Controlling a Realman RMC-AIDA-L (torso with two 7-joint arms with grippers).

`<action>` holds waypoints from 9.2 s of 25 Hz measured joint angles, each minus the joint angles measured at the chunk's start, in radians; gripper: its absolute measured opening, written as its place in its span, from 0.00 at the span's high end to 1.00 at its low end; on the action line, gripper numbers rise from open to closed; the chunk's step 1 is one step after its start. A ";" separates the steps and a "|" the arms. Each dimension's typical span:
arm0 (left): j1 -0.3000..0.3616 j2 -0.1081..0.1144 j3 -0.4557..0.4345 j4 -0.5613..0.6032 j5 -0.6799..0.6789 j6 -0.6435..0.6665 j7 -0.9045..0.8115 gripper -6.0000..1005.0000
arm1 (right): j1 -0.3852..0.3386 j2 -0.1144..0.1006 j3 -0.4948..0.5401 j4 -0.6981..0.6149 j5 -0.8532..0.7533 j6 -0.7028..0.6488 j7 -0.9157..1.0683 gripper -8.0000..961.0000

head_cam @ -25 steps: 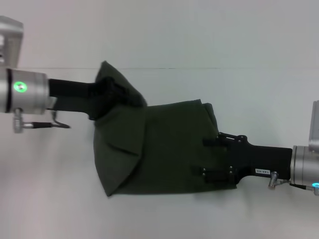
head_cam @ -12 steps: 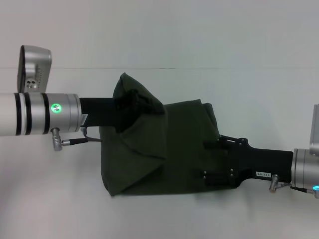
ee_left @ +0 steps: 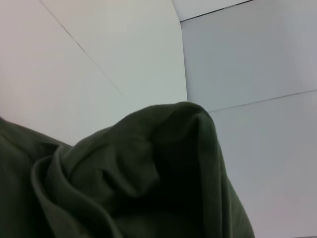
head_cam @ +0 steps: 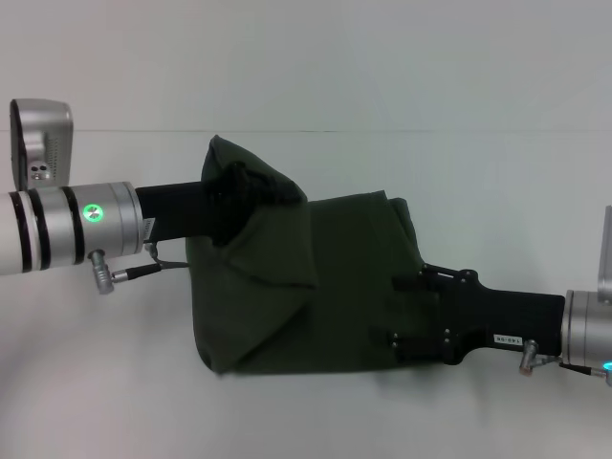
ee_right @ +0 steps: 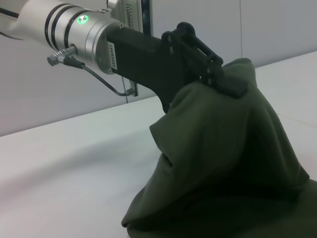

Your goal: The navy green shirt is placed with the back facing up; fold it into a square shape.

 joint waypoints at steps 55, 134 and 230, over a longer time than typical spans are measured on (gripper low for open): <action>0.217 0.088 0.194 -0.096 -0.345 0.340 0.776 0.14 | -0.033 -0.130 0.316 0.002 -0.150 -0.191 0.729 0.13; 0.363 0.115 0.176 0.093 -0.137 0.447 1.212 0.14 | 0.353 -0.132 -0.078 -0.091 -0.503 -0.127 1.444 0.42; 0.290 0.061 -0.022 -0.044 -0.188 0.410 0.949 0.14 | 0.030 0.001 0.392 0.077 -0.167 -0.082 -0.173 0.04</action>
